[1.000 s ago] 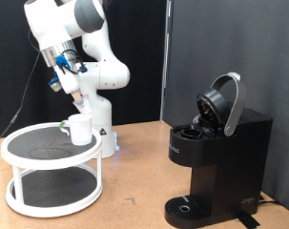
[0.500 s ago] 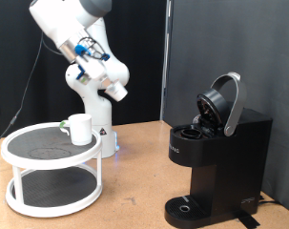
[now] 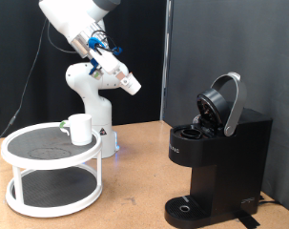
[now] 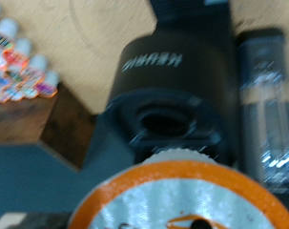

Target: Make a cup of coffee with the keurig machine

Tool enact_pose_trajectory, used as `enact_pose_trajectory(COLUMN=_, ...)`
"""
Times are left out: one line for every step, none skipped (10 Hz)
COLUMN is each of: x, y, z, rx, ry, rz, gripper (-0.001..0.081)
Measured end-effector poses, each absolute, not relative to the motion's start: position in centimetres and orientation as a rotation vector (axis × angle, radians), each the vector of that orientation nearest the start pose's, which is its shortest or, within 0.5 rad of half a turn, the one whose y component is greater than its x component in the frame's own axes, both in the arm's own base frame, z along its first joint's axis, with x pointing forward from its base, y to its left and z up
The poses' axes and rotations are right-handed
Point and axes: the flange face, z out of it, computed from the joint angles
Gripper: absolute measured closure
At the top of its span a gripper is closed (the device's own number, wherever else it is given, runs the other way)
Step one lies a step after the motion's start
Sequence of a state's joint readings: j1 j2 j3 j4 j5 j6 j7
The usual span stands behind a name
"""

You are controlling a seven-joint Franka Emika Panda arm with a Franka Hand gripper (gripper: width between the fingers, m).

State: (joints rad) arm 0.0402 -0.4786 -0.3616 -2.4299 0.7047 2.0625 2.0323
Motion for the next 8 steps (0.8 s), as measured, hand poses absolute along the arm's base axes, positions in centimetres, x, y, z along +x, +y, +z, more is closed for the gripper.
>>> enact_pose_trajectory(x=41.6, y=-10.3, z=49.8, rx=-0.574, ry=2.386, rz=0.761, gripper=0.0421)
enact_pose_trajectory(x=42.4, y=-9.4, z=50.4, rx=-0.565, ry=2.388, rz=0.766, gripper=0.0421)
enact_pose_trajectory(x=43.2, y=-8.4, z=51.0, rx=-0.560, ry=2.402, rz=0.767, gripper=0.0421)
enact_pose_trajectory(x=44.0, y=-7.3, z=51.6, rx=-0.577, ry=2.414, rz=0.758, gripper=0.0421)
enact_pose_trajectory(x=44.8, y=-6.1, z=52.2, rx=-0.615, ry=2.415, rz=0.746, gripper=0.0421)
enact_pose_trajectory(x=45.4, y=-4.8, z=52.8, rx=-0.659, ry=2.411, rz=0.736, gripper=0.0421)
enact_pose_trajectory(x=45.9, y=-3.6, z=53.2, rx=-0.693, ry=2.416, rz=0.729, gripper=0.0421)
enact_pose_trajectory(x=46.1, y=-2.7, z=53.4, rx=-0.720, ry=2.422, rz=0.725, gripper=0.0421)
